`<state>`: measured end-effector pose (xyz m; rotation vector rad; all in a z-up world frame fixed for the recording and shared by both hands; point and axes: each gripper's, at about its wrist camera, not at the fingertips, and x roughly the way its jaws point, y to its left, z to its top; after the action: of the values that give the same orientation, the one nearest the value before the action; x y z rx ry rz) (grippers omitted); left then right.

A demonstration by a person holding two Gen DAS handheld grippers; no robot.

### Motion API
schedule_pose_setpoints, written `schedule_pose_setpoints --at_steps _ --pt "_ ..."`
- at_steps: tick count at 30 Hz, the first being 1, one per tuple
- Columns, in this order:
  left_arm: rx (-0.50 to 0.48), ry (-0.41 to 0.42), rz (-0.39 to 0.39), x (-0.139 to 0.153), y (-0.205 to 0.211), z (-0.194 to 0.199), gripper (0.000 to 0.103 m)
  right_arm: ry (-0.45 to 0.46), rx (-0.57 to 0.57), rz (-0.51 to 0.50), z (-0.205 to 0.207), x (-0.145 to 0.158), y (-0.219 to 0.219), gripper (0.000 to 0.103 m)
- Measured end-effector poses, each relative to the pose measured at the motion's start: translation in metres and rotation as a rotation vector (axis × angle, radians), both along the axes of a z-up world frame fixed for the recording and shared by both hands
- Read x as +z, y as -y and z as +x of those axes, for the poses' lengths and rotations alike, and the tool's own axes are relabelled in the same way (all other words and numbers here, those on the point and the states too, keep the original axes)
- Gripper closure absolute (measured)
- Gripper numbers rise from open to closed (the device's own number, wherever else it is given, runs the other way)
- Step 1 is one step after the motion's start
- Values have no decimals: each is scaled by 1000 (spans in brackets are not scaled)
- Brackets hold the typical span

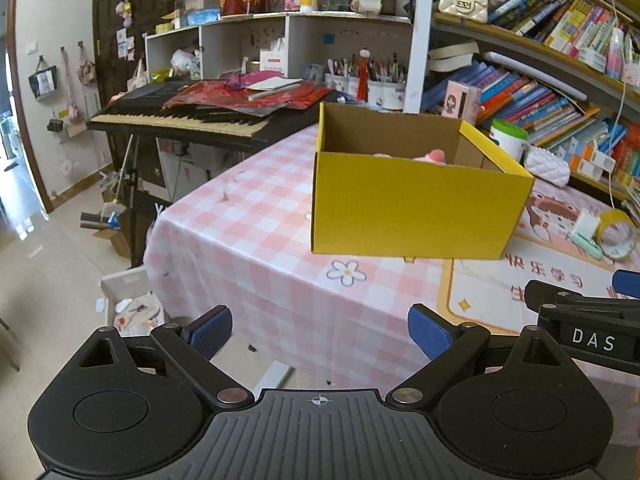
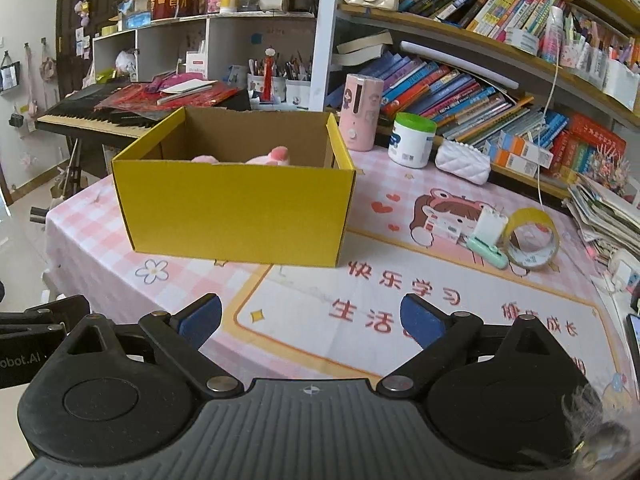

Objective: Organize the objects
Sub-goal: 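Withdraw both tools from the box toward the remaining items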

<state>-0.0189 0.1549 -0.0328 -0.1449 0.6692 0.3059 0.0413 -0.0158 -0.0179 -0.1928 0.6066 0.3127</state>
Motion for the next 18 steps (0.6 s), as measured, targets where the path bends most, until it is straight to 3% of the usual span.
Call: schedule_pose_setpoints --at_steps 18 --pt "-106 -33 -11 -9 23 -2 7 -37 -104 -11 -19 -10 28 6"
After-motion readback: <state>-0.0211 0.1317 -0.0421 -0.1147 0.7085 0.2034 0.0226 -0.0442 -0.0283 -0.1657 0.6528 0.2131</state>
